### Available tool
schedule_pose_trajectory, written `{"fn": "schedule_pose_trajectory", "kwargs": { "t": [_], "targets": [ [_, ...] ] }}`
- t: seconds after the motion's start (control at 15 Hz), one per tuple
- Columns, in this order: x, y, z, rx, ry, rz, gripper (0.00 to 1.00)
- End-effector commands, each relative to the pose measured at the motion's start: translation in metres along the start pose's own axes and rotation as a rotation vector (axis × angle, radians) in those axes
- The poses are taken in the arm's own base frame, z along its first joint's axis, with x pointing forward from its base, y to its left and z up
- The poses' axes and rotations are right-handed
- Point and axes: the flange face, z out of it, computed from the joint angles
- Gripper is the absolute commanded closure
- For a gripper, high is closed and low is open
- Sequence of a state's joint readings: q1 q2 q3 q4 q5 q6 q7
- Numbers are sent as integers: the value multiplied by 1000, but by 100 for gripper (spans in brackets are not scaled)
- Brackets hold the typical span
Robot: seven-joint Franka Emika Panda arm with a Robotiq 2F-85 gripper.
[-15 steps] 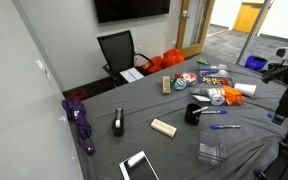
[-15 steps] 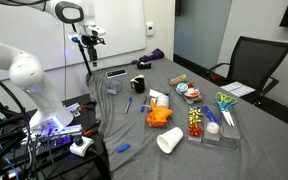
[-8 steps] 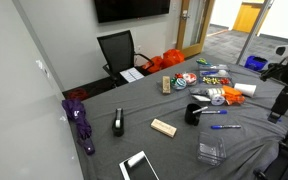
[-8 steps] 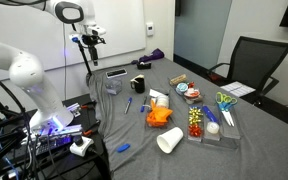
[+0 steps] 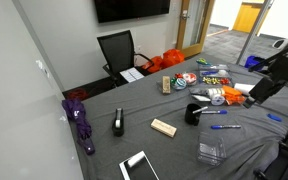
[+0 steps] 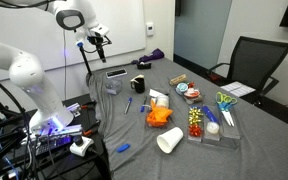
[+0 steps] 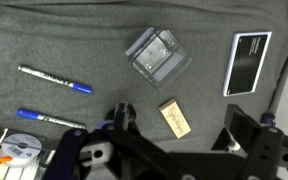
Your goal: Remove the marker from the cup
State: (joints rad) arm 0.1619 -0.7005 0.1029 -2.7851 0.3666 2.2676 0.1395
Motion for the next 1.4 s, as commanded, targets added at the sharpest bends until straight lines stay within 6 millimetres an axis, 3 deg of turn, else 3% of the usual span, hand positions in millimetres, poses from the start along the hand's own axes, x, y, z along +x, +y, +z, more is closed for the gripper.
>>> {"fn": "schedule_pose_trajectory", "kwargs": {
  "t": [0.0,0.33,0.67,1.07,1.33],
  "targets": [
    [23,16,3,55,95,99,0],
    [49,37,18,42,206,165,0],
    [65,55,55,21,262,213,0],
    [63,59,108,15,271,296,0],
    [56,48,129,24,278,332,0]
  ]
}}
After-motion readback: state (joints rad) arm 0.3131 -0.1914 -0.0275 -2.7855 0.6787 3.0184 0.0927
